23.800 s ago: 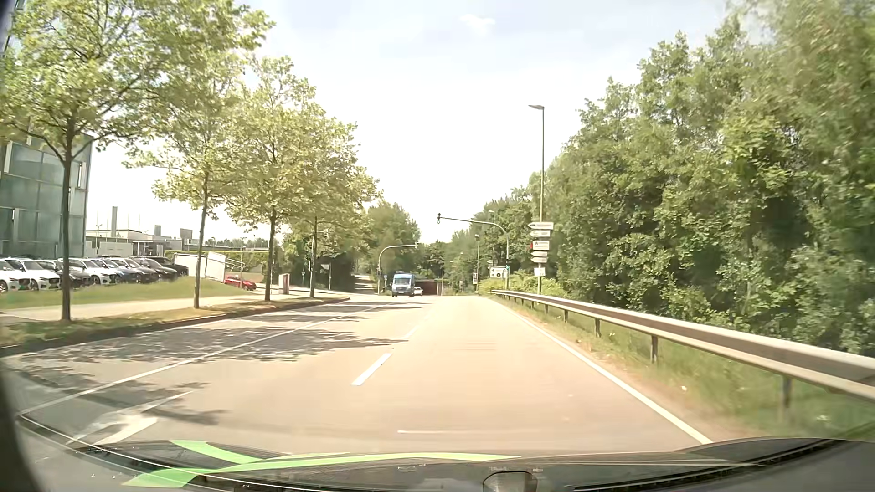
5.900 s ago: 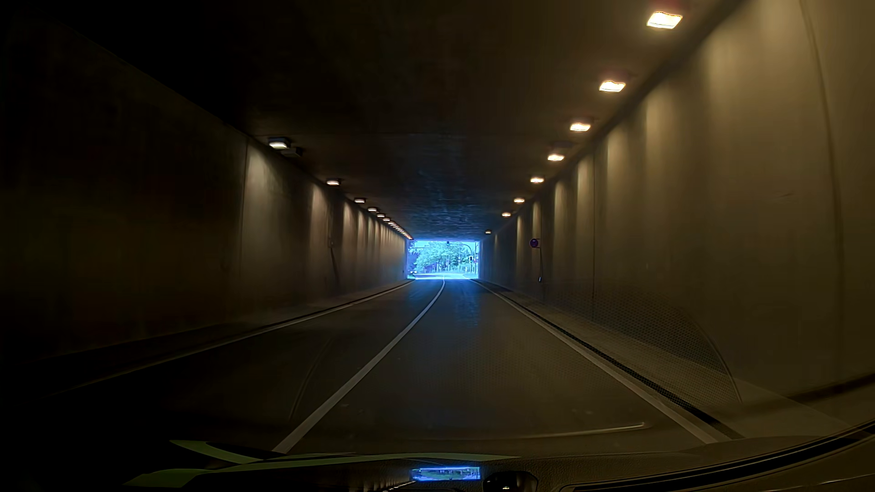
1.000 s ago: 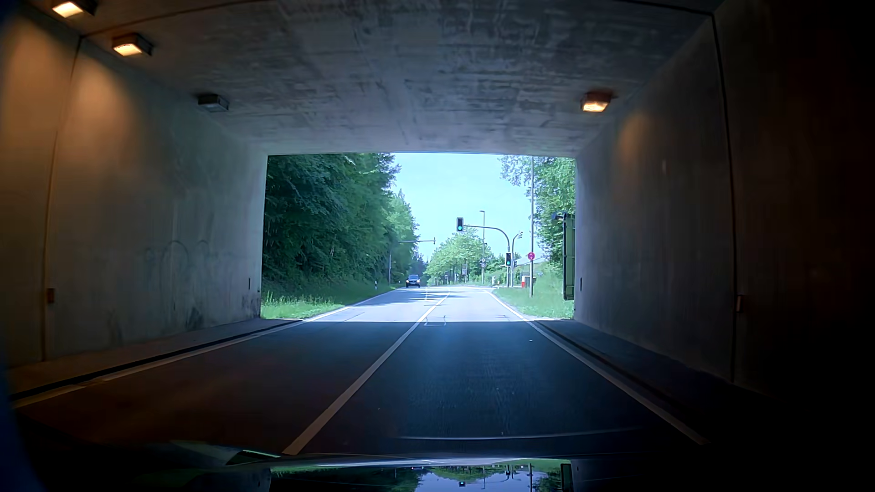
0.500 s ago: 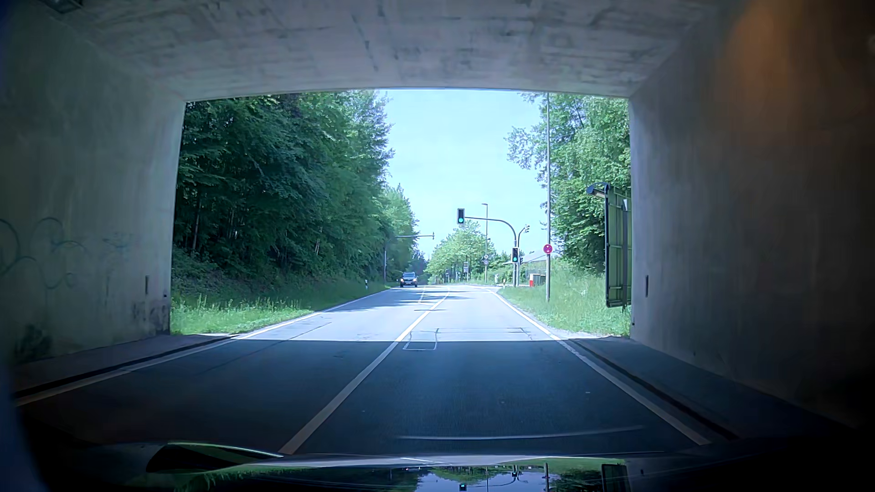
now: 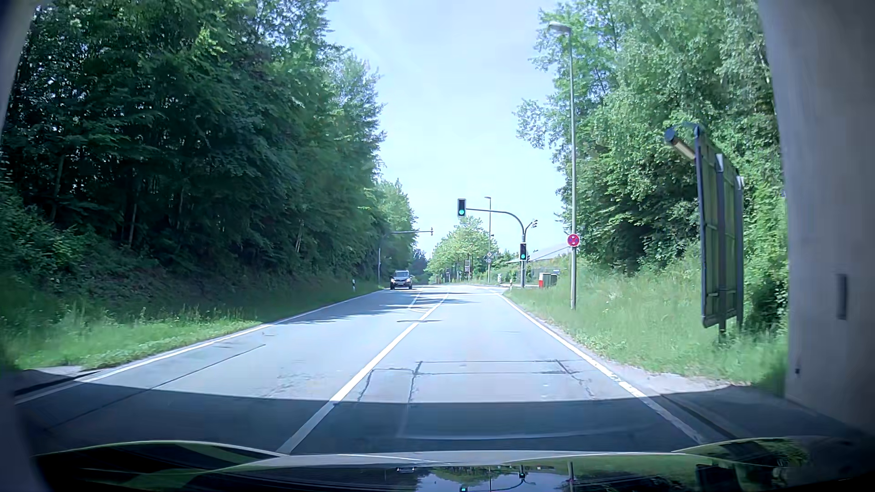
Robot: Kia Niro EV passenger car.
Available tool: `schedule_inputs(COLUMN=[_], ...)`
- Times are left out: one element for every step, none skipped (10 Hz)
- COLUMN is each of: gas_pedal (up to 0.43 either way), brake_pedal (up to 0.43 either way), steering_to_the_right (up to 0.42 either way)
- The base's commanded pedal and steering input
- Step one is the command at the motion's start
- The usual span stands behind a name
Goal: Follow the waypoints while adhering to traffic rules and regulations
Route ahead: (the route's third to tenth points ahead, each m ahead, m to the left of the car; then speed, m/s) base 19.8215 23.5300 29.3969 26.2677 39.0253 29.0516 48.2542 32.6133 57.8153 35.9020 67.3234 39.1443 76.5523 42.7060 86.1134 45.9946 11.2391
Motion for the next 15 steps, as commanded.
schedule_inputs(gas_pedal=[0.098,0.098,0.098,0.098,0.098,0.098,0.098,0.098,0.098,0.098,0.098,0.098,0.098,0.098,0.098], brake_pedal=[0.0,0.0,0.0,0.0,0.0,0.0,0.0,0.0,0.0,0.0,0.0,0.0,0.0,0.0,0.0], steering_to_the_right=[-0.002,-0.001,-0.001,-0.001,-0.001,0.0,0.0,0.001,0.001,0.001,0.001,0.001,0.001,0.001,0.001])
